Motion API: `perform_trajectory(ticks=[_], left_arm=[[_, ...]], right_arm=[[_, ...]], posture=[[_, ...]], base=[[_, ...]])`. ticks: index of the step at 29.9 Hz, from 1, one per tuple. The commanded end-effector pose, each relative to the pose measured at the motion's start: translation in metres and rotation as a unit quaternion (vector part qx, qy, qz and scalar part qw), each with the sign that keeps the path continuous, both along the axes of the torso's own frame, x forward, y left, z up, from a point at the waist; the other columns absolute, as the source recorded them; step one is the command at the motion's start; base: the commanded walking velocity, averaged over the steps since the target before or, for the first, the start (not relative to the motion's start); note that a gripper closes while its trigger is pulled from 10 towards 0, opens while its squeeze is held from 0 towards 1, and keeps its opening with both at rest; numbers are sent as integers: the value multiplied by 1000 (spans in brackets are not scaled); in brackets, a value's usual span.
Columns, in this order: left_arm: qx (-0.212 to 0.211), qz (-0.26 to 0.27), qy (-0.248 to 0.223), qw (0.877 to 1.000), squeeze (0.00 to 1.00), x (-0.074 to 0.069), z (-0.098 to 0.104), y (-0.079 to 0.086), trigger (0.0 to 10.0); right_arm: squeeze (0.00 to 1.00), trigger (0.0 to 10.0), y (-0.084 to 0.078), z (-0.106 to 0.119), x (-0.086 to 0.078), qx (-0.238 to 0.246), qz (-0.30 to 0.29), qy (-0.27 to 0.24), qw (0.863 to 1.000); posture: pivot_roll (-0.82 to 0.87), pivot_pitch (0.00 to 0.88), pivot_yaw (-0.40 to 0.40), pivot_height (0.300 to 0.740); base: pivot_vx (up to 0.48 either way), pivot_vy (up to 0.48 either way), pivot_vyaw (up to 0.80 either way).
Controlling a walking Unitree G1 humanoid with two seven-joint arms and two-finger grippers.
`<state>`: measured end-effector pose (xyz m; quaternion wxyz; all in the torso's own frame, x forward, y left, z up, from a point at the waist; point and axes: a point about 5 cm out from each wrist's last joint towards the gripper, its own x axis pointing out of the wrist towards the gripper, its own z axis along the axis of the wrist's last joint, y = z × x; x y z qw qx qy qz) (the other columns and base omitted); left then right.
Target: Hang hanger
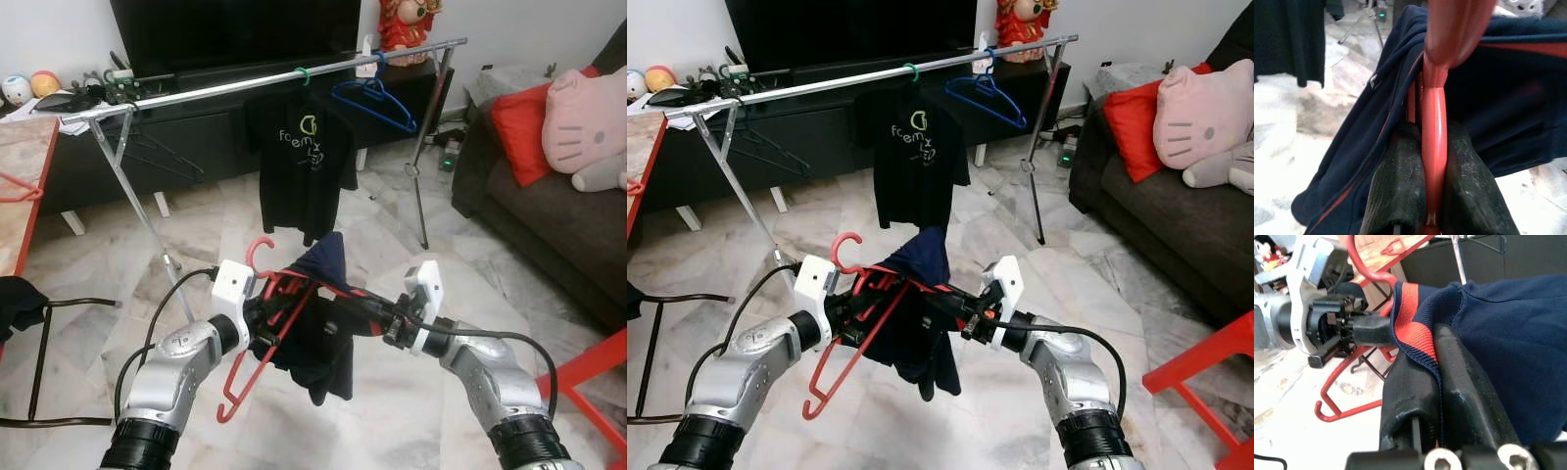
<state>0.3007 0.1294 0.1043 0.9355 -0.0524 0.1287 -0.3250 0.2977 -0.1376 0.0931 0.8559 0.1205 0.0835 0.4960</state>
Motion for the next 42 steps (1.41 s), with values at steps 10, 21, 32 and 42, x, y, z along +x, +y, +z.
perform_trajectory(ticks=[10, 21, 32, 42], left_arm=[[-24, -49, -5, 999, 0, -6, 9, -8, 10000], [-31, -73, 5, 997, 0, -12, 8, -11, 10000], [-32, -77, 5, 997, 0, -13, 9, -11, 10000], [-38, -79, 3, 996, 0, -13, 10, -12, 10000]], right_arm=[[0, 10000, 10, 18, 4, 12, 28, -35, 999], [0, 10000, 17, 21, -7, 19, 89, -35, 995], [0, 10000, 10, 9, -8, -28, 78, -21, 996], [1000, 10000, 12, 6, -10, -34, 84, -16, 996]], posture=[[14, 0, -41, 740], [13, 0, -43, 740], [9, 0, -42, 740], [10, 0, -44, 740]], base=[[0, 0, 0], [0, 0, 0], [0, 0, 0], [0, 0, 0]])
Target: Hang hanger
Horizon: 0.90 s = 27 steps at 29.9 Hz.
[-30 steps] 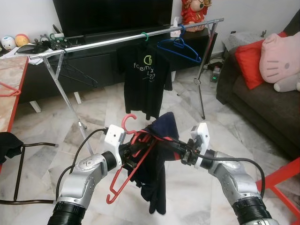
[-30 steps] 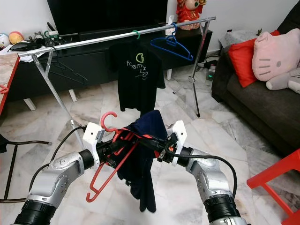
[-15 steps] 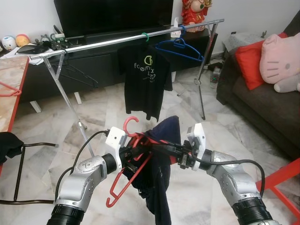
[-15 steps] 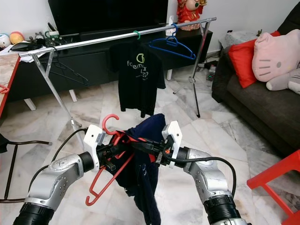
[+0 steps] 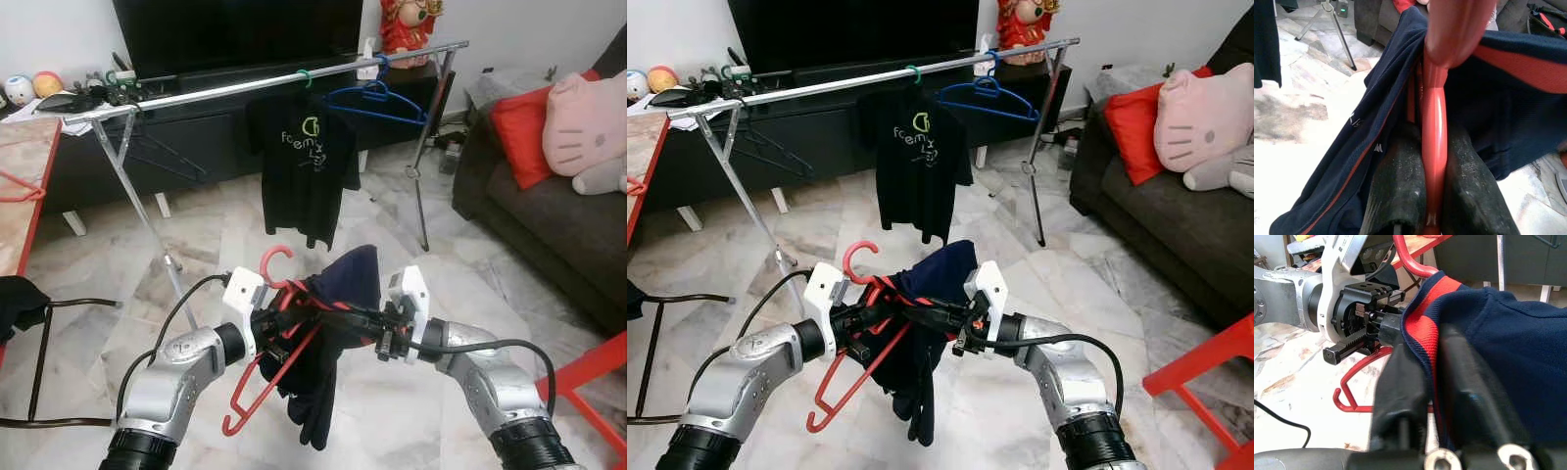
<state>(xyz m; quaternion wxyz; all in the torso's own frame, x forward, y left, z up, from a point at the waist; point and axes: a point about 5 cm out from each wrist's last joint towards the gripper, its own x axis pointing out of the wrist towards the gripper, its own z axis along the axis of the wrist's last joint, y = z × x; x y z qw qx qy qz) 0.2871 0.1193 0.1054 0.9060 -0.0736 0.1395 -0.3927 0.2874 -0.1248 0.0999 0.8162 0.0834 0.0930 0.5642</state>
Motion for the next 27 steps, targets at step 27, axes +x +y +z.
perform_trajectory(ticks=[27], left_arm=[[-18, 31, -24, 999, 0, 6, 8, 4, 10000]], right_arm=[[1000, 10000, -13, -21, -16, -82, 3, 18, 996]], posture=[[4, 0, -49, 740]], base=[[0, 0, 0]])
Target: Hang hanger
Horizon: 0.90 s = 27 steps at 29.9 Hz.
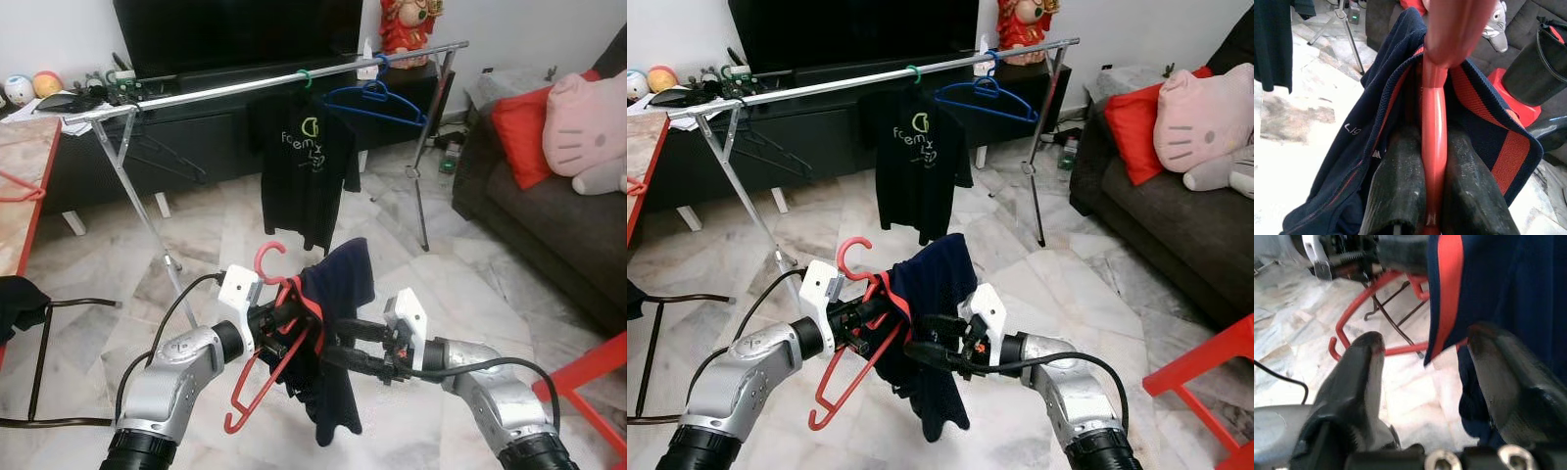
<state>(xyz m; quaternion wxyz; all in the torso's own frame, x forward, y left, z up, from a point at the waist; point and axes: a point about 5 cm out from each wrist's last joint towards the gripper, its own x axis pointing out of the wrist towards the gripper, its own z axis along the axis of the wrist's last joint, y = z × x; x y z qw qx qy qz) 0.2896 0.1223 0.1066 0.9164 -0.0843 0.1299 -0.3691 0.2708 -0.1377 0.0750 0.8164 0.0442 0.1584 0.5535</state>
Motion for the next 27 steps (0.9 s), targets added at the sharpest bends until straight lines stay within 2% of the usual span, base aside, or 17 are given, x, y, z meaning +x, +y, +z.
perform_trajectory(ticks=[1, 6, 12, 13, 15, 16, 17, 20, 24, 27], left_arm=[[-8, 4, -20, 1000, 0, 3, 7, 1, 10000], [4, 4, -17, 1000, 0, 2, 3, 5, 10000], [16, 8, -14, 1000, 0, 0, -1, 11, 10000], [30, 3, -13, 999, 0, -1, -5, 14, 10000], [35, 1, -12, 999, 0, -2, -6, 15, 10000], [61, -16, -3, 998, 0, -6, -13, 17, 10000], [71, -30, 3, 997, 0, -10, -18, 19, 10000], [70, -44, 7, 997, 0, -14, -19, 21, 10000], [73, -75, -8, 994, 0, -18, -14, 23, 10000], [75, -85, -12, 994, 0, -19, -12, 23, 10000]], right_arm=[[1000, 10000, -1, 4, 0, -17, -1, -17, 1000], [1000, 10000, -11, 9, 4, -48, -33, -36, 998], [1000, 10000, -21, 15, -3, -58, -31, -48, 997], [1000, 10000, -26, 21, -2, -68, -35, -60, 995], [1000, 10000, -28, 22, -2, -72, -36, -64, 995], [1000, 10000, -31, 27, 5, -87, -50, -80, 992], [0, 10000, -34, 34, 12, -94, -64, -98, 989], [0, 10000, -37, 44, 22, -89, -75, -114, 987], [0, 10000, -33, 56, 29, -103, -13, -134, 986], [0, 10000, -31, 60, 30, -102, 4, -136, 985]], posture=[[4, 0, -49, 740], [-8, 0, -52, 740], [-12, 0, -52, 740], [-16, 0, -52, 740], [-18, 0, -52, 740], [-21, 0, -50, 740], [-28, 0, -48, 740], [-27, 0, -49, 740], [-23, 0, -55, 740], [-21, 0, -57, 740]], base=[[0, 0, 0], [0, 0, 0], [0, 0, 0], [0, 0, 0], [0, 0, 0], [0, 0, 0], [0, 0, 0], [0, 0, 0], [0, 0, 0], [0, 0, 0]])
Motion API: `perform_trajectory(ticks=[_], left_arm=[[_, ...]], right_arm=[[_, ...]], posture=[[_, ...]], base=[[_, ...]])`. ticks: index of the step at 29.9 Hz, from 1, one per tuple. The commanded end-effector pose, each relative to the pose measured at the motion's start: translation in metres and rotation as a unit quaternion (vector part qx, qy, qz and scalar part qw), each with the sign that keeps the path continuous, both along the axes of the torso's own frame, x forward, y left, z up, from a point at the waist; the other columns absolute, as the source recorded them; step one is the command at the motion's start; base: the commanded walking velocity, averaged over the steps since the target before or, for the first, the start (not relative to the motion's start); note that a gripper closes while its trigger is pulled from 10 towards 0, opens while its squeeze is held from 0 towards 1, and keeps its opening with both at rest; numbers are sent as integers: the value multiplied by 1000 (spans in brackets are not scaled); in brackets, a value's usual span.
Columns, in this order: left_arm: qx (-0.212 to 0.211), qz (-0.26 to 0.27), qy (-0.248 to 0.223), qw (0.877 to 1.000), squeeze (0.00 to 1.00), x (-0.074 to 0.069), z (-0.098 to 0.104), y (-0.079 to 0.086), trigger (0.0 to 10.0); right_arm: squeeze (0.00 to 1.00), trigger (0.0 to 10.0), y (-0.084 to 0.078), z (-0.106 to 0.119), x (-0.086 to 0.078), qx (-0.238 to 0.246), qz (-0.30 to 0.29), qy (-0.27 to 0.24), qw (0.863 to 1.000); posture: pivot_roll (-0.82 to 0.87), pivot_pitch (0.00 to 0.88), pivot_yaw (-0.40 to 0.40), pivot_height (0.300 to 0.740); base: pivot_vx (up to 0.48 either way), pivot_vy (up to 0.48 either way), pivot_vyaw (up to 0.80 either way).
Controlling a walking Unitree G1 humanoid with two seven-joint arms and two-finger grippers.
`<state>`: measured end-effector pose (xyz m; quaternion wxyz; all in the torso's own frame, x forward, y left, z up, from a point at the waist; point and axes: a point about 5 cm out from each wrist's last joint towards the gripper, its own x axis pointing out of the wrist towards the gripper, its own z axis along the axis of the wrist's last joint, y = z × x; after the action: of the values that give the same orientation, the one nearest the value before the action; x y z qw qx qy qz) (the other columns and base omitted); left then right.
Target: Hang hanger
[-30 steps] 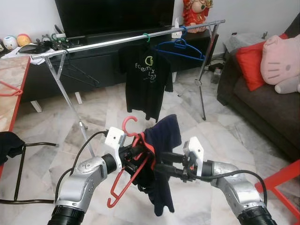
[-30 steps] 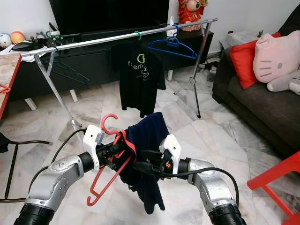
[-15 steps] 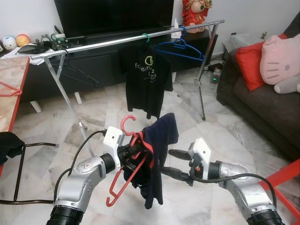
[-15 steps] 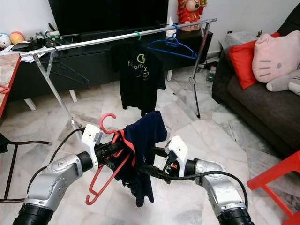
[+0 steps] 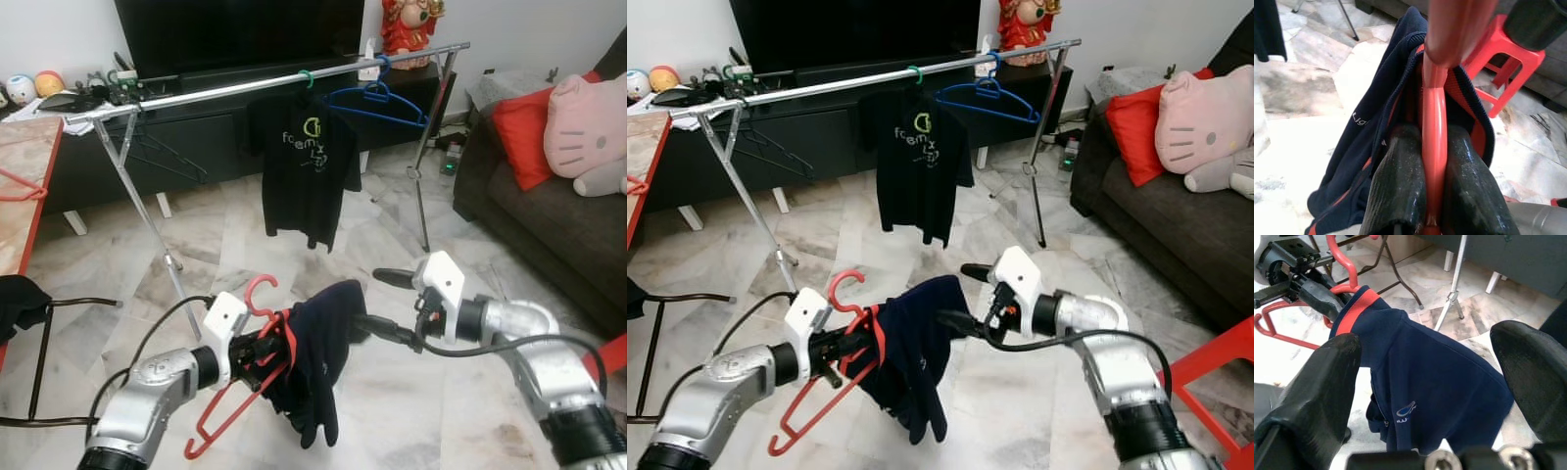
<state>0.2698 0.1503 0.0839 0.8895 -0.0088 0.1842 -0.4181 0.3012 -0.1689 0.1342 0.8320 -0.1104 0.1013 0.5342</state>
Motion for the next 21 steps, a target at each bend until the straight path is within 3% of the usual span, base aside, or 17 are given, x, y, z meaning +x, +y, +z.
perform_trajectory(ticks=[1, 5, 8, 21], left_arm=[[-9, -25, -35, 999, 0, 0, 12, -6, 10000], [-14, -45, -40, 998, 0, -2, 16, -9, 10000], [-16, -96, -41, 994, 0, -9, 19, -16, 10000], [33, -194, -26, 980, 0, -22, 19, -23, 10000]], right_arm=[[0, 10000, 1, 3, 1, -4, 17, -1, 1000], [0, 10000, 3, 6, 2, -10, 55, 9, 998], [0, 10000, 2, 2, -2, -40, 123, 38, 991], [0, 10000, 0, -7, 4, -86, 169, 60, 980]], posture=[[-23, 0, -60, 740], [-24, 0, -65, 740], [-24, 0, -71, 740], [-20, 0, -78, 740]], base=[[0, 0, 0], [0, 0, 0], [0, 0, 0], [0, 0, 0]])
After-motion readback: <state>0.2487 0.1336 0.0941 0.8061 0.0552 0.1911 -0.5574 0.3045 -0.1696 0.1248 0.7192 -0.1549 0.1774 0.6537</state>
